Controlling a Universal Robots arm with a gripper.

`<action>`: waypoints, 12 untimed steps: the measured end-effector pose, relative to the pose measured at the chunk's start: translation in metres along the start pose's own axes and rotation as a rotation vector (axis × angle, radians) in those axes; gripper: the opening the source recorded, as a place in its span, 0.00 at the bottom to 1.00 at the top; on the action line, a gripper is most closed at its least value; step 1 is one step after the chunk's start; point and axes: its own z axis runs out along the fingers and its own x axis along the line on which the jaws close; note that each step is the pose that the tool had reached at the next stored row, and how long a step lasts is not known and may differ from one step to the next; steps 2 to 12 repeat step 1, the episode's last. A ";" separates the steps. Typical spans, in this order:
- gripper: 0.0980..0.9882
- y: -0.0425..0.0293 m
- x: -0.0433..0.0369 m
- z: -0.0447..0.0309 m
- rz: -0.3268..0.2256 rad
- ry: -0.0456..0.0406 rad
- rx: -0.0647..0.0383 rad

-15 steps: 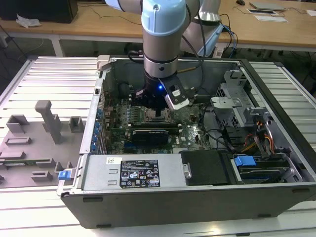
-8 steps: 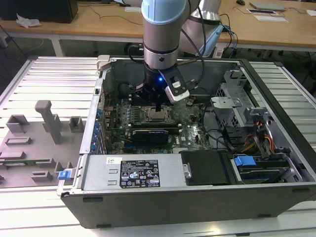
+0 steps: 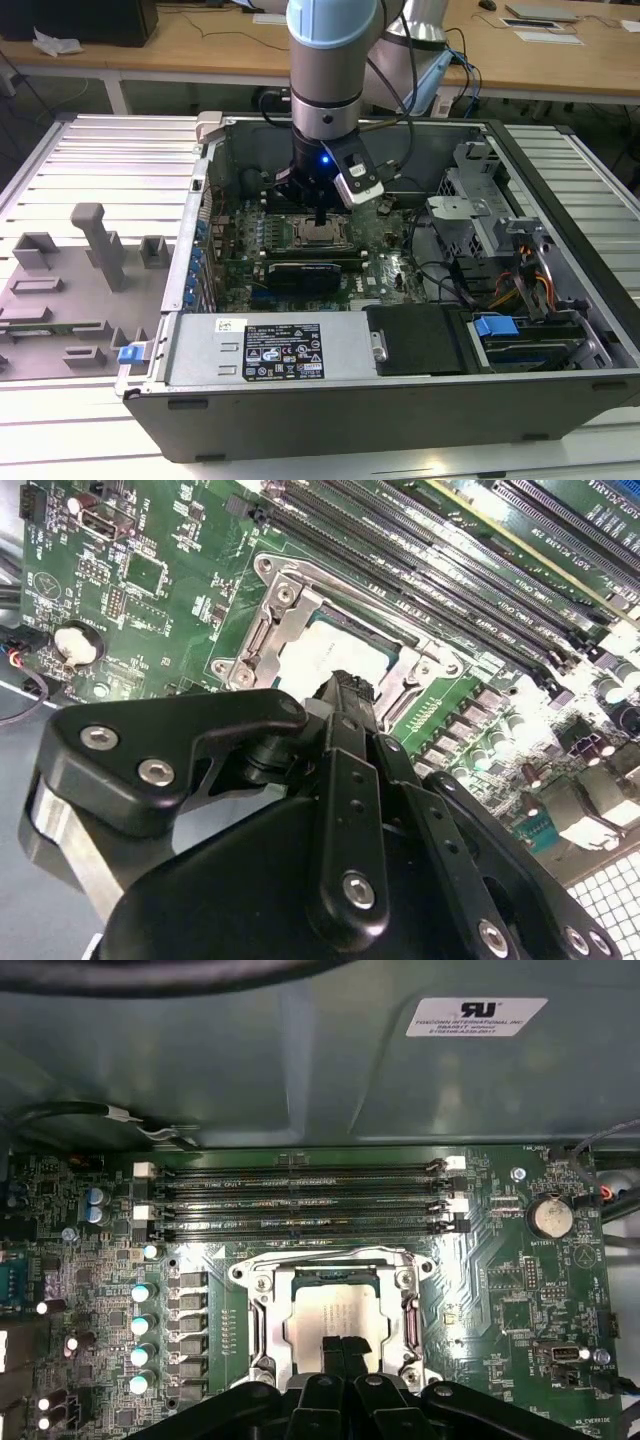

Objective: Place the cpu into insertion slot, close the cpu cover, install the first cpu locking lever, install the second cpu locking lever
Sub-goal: 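Install the second cpu locking lever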

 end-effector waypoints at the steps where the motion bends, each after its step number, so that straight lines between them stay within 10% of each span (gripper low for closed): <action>1: 0.01 0.0000 0.0000 0.0000 0.000 -0.0001 0.000; 12: 0.01 0.0000 0.0000 0.0000 0.000 -0.0001 0.000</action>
